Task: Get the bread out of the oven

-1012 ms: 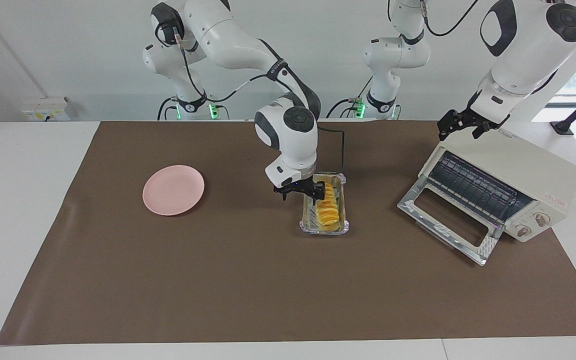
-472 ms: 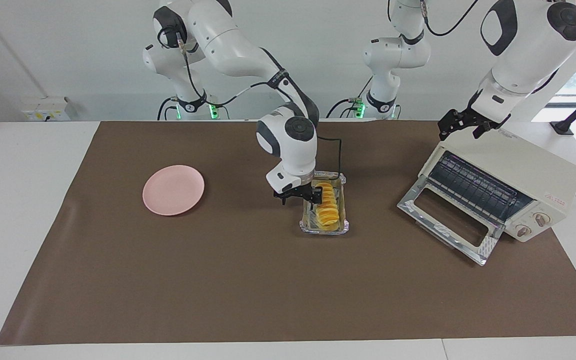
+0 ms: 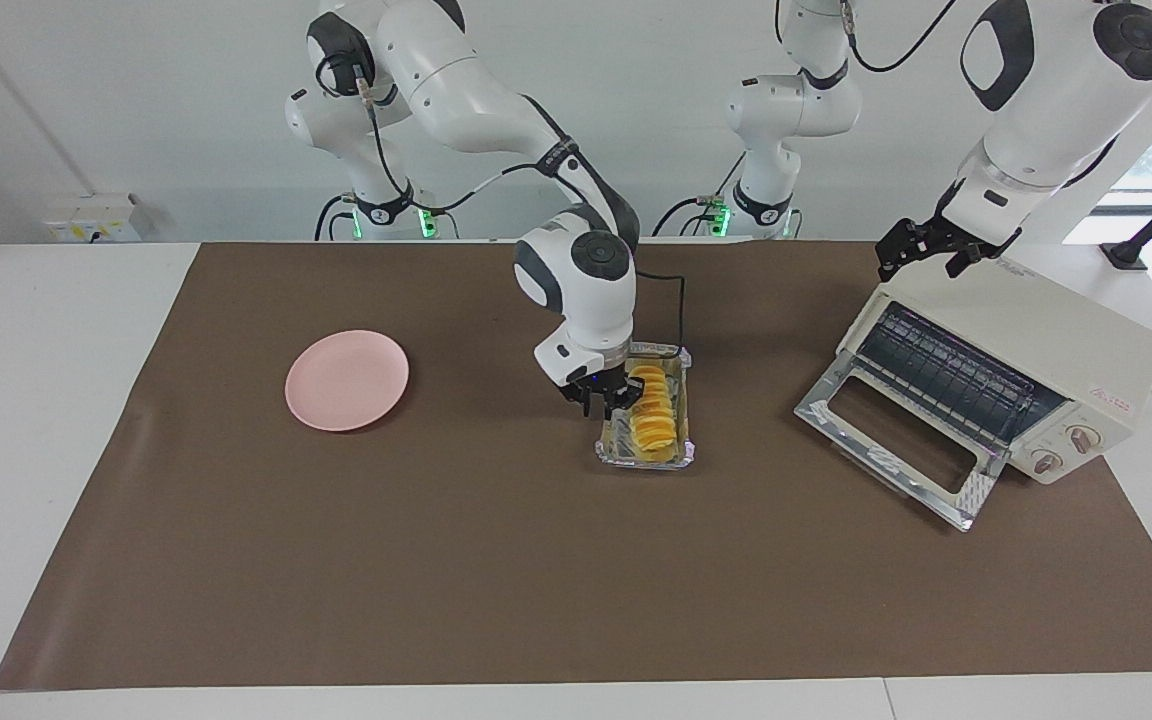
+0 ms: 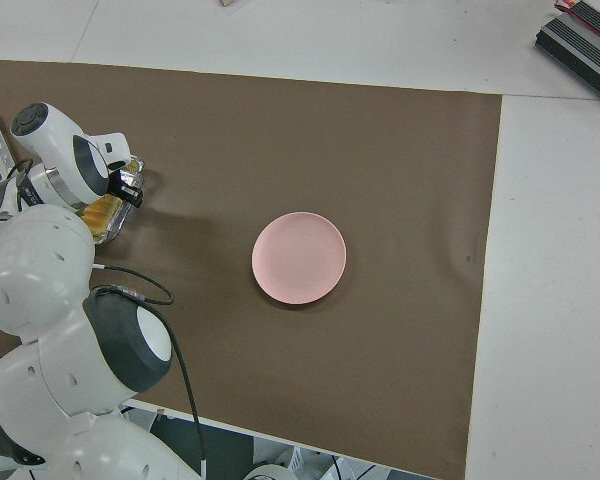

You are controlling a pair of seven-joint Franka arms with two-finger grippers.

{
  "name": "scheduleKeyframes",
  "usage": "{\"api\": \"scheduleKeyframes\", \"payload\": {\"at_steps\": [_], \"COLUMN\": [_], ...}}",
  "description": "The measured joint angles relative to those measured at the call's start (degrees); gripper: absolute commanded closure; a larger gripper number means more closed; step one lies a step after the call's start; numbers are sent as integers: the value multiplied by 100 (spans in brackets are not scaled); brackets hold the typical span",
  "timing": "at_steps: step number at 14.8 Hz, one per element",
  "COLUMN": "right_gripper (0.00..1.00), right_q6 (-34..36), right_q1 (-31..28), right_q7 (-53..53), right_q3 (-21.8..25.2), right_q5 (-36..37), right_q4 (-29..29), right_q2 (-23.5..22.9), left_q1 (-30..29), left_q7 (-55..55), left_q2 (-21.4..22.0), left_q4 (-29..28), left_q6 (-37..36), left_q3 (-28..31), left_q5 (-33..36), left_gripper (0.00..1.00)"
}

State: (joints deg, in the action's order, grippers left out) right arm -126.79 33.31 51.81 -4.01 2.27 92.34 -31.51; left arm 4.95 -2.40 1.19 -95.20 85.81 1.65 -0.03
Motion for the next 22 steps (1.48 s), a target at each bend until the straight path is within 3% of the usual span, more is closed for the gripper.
{"api": "scheduleKeyframes", "payload": {"at_steps": [5, 9, 14, 18, 22], "right_gripper": [100, 100, 100, 100, 100], "right_q6": [79, 986, 1631, 1561, 1284], "right_q1": [-34, -405, -1592, -2495, -3206], "right_q7": [0, -336, -2335, -4091, -5164], "right_q3": [17, 68, 83, 84, 80], "right_q5": [0, 0, -1, -283, -420], "right_q4": [-154, -792, -1408, -1425, -1406], "right_q2": [6, 29, 41, 27, -179], "left_q1": [0, 0, 0, -1, -1], "left_q7": [0, 0, 0, 0, 0], "left_q2": [0, 0, 0, 0, 0], "left_q4": [0, 2, 2, 2, 2], "left_q6": [3, 6, 7, 8, 8], "left_q3": [0, 0, 0, 4, 5], "left_q5": [0, 0, 0, 0, 0], "left_gripper": [0, 0, 0, 0, 0]}}
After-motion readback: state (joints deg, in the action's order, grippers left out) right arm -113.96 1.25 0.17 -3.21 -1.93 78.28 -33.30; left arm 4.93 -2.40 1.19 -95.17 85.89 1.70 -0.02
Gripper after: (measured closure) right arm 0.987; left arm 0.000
